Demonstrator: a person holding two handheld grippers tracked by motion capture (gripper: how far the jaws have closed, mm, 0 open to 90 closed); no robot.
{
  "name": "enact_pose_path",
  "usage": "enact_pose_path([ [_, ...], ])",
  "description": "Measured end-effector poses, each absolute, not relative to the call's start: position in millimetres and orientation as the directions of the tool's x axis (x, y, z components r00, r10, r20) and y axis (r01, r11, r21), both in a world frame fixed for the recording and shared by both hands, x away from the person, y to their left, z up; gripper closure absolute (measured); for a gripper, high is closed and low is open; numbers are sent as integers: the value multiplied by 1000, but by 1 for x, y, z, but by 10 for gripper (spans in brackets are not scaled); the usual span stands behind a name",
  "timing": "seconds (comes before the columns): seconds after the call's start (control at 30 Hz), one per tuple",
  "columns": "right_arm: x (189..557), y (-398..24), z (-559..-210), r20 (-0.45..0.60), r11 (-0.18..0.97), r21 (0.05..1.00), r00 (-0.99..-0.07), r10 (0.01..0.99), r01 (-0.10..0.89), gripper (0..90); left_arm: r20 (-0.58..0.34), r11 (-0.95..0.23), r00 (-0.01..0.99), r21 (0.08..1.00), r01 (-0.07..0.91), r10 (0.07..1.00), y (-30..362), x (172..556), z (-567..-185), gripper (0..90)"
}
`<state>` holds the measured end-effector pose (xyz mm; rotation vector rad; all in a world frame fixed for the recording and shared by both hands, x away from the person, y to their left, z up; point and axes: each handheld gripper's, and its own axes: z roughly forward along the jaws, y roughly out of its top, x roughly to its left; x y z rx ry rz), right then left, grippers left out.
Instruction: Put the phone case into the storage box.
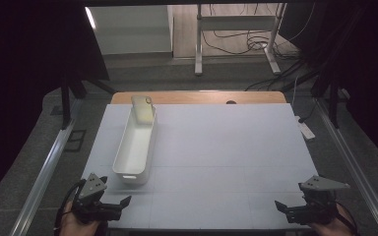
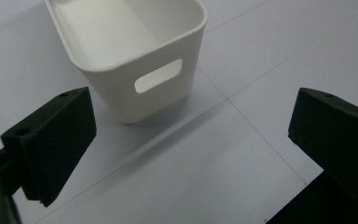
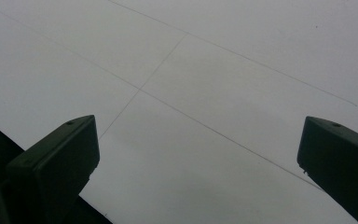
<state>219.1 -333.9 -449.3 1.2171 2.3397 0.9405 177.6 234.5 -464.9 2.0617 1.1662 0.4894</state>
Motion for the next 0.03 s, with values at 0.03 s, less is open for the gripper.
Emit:
enact_pose_path([
  [0.03,219,-334,-450,3,414,690,-576,818,593,0,-23,-339,521,735,587,853,235,178,-465,16],
])
